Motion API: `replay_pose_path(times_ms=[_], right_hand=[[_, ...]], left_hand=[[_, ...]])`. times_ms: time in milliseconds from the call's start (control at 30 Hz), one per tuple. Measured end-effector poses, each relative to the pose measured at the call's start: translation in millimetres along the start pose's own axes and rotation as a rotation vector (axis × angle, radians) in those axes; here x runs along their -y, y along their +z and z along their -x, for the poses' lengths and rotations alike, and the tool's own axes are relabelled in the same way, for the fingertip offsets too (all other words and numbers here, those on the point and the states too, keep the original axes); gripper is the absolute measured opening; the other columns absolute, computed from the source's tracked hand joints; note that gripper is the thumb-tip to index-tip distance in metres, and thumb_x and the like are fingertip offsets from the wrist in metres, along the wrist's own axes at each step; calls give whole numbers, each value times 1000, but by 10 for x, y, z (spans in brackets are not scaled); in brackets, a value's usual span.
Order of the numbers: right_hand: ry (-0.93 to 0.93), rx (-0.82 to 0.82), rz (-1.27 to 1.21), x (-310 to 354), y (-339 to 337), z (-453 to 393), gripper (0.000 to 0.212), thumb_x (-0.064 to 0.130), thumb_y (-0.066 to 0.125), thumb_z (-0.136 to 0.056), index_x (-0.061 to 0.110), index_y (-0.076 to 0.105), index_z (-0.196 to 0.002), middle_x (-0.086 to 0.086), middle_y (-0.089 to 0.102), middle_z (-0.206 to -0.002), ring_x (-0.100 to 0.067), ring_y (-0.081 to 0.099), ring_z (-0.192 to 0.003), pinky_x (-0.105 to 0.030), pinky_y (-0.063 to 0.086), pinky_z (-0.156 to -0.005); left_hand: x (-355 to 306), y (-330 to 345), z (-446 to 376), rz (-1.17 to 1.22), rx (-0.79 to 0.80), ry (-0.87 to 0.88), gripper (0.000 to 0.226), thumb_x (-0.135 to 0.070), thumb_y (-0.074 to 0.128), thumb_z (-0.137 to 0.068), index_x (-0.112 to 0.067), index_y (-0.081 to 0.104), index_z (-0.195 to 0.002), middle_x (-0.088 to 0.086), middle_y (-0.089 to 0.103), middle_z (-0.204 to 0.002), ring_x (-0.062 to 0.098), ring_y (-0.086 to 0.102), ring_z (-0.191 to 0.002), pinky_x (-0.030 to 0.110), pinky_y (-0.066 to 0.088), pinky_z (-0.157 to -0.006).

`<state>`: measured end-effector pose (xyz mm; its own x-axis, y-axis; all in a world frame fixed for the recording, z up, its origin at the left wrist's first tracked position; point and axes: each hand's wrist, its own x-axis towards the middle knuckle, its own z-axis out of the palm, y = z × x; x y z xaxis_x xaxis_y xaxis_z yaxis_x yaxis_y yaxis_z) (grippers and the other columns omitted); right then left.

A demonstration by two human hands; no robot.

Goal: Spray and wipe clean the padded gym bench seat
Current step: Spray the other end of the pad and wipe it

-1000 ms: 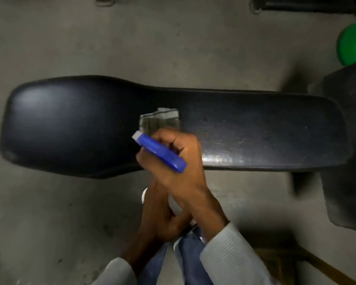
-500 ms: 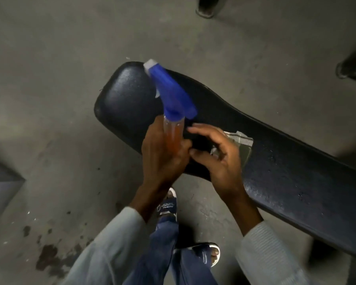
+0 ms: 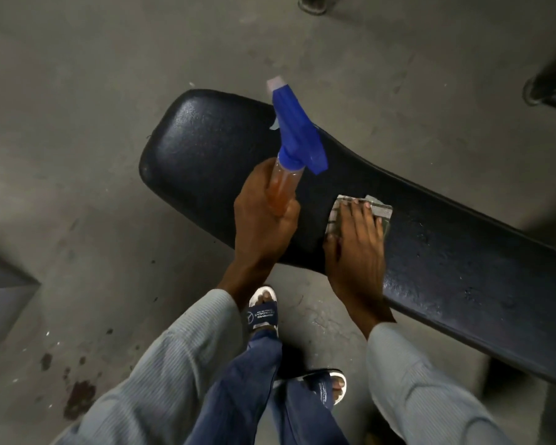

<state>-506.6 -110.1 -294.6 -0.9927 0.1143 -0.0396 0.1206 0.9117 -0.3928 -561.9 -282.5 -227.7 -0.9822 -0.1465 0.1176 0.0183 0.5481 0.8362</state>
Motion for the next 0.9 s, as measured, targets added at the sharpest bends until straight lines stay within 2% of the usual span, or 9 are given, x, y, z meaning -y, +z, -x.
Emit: replay_pose_path(times_ms=[167, 267, 300, 367, 433, 600, 733, 800, 900], right_hand=[[41, -10, -30, -14, 121, 7, 64, 35, 36, -109, 11, 28, -168, -15, 29, -175, -32, 21, -166, -54, 17, -136], [43, -22, -29, -24, 130, 40, 65, 34, 37, -107, 12, 27, -168, -13, 29, -176, -29, 20, -166, -50, 15, -136], [33, -17, -20, -34, 119, 49, 65, 33, 38, -107, 13, 28, -168, -12, 28, -176, -28, 20, -166, -50, 15, -136], [5, 5, -21, -70, 72, 70, 65, 32, 39, -106, 13, 30, -167, -11, 29, -176, -27, 20, -166, -50, 14, -136], [-23, 27, -27, -140, 5, 121, 65, 30, 42, -104, 14, 33, -166, -8, 32, -175, -25, 21, -166, -50, 14, -136], [-38, 33, -32, -495, -115, 374, 69, 26, 56, -95, 15, 43, -162, -6, 42, -169, -23, 29, -163, -52, 19, -136], [-98, 62, 39, -730, -168, 447, 72, 37, 59, -97, 18, 38, -163, -4, 40, -170, -22, 27, -164, -38, 4, -135], [-133, 66, 74, -742, -162, 355, 67, 37, 53, -102, 17, 37, -164, -5, 37, -172, -18, 21, -164, -35, -1, -135], [-166, 65, 149, -831, -190, 45, 61, 35, 48, -106, 17, 39, -163, -6, 38, -172, -22, 26, -164, -37, 2, -136]], left_hand=[[95, 84, 88, -26, 26, -53, 57, -33, 72, -95, -6, 55, -142, 9, 66, -131, 19, 67, -114, 45, 59, -100], [122, 99, 289, -87, -22, -120, 75, -40, 77, -89, -7, 48, -150, 12, 54, -147, 19, 52, -135, 36, 47, -114], [97, 96, 406, -124, -60, -160, 78, -40, 78, -88, -7, 47, -151, 14, 51, -151, 22, 47, -142, 40, 43, -118], [83, 128, 736, -181, -142, -248, 75, -37, 77, -89, -9, 46, -151, 17, 48, -154, 31, 44, -147, 53, 38, -121], [55, 199, 1088, -177, -140, -274, 62, -39, 64, -92, -15, 47, -146, 21, 52, -150, 39, 50, -141, 54, 40, -118], [-28, 538, 1480, -138, 215, -38, 53, -37, 61, -91, -16, 57, -139, 3, 52, -148, 22, 52, -137, 54, 51, -109], [22, 905, 1107, -90, 361, 200, 60, -32, 59, -93, -6, 57, -147, 13, 48, -162, 31, 41, -154, 54, 27, -131], [36, 1046, 864, -185, 388, 302, 61, -32, 52, -97, -1, 56, -149, 19, 47, -163, 36, 38, -156, 57, 23, -132], [72, 1169, 606, -273, 433, 387, 55, -24, 48, -104, -2, 49, -154, 20, 41, -167, 36, 31, -160, 57, 20, -132]])
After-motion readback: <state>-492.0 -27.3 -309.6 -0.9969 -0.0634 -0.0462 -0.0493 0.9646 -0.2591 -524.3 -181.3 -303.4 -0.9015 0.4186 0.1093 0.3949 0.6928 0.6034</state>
